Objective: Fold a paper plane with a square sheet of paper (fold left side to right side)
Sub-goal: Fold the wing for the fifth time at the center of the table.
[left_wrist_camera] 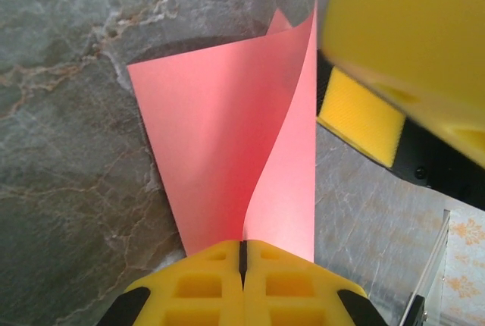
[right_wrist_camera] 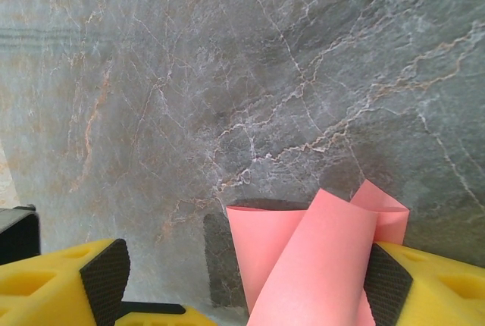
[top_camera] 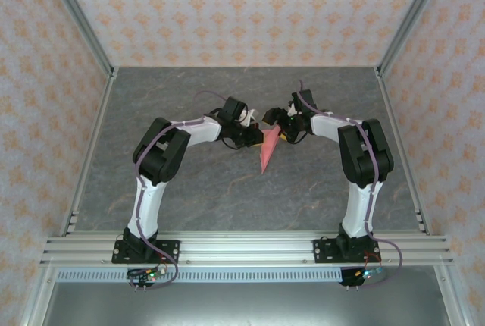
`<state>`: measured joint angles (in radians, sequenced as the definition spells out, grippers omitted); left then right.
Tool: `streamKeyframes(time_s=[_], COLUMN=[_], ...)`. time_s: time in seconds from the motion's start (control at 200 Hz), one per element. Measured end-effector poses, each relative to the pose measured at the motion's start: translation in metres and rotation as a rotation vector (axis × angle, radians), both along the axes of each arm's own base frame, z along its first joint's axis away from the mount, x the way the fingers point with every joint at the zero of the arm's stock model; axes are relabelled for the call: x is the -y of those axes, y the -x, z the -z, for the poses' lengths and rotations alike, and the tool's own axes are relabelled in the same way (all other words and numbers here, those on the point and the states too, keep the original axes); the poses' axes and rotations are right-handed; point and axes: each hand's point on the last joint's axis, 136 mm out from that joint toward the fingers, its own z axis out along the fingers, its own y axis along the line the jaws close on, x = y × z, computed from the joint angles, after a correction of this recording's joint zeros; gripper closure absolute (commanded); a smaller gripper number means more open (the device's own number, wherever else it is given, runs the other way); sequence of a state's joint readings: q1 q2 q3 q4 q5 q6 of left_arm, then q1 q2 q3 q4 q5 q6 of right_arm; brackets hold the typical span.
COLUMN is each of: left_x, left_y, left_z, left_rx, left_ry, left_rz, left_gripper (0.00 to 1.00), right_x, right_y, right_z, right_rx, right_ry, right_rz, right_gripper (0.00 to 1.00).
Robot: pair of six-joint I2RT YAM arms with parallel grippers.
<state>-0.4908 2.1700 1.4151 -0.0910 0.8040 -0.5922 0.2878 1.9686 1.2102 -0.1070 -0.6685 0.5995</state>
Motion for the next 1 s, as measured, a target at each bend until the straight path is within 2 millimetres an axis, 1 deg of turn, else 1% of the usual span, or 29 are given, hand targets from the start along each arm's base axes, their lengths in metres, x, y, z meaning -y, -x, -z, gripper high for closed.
streamKeyframes(time_s=[0.245,0.716,0.821,0.851,0.876,1.001], left_x=[0.0,-0.002,-0.002,-0.002,-0.002,-0.002], left_y=[0.001,0.001,0.001,0.001,0.001,0.001], left_z=[0.012,0.013,0.014,0.014,0.014,0.014], left_rx=[-0.021,-0.013,-0.013,-0.013,-0.013,-0.012], left_ry=[-0.011,-0.025,-0.027,-0.027,-0.028,-0.028], left_rz=[0.0,0.007,0.006,0.006,0.006,0.007], left_gripper=[1.0,1.0,1.0,1.0,1.0,1.0], right_x=[0.0,0.002,0.007,0.01,0.012,0.02], right_y=[0.0,0.001,0.003,0.003,0.002,0.003], right_z=[0.0,-0.003,-0.01,-0.015,-0.02,-0.049], right_rx=[0.0,0.004,0.0,0.005,0.014,0.073], right_ry=[0.001,0.015,0.037,0.047,0.057,0.076], right_rz=[-0.002,-0.006,-0.004,-0.002,0.001,0.006], right_gripper=[0.16,0.15,0.16,0.18,0.22,0.5])
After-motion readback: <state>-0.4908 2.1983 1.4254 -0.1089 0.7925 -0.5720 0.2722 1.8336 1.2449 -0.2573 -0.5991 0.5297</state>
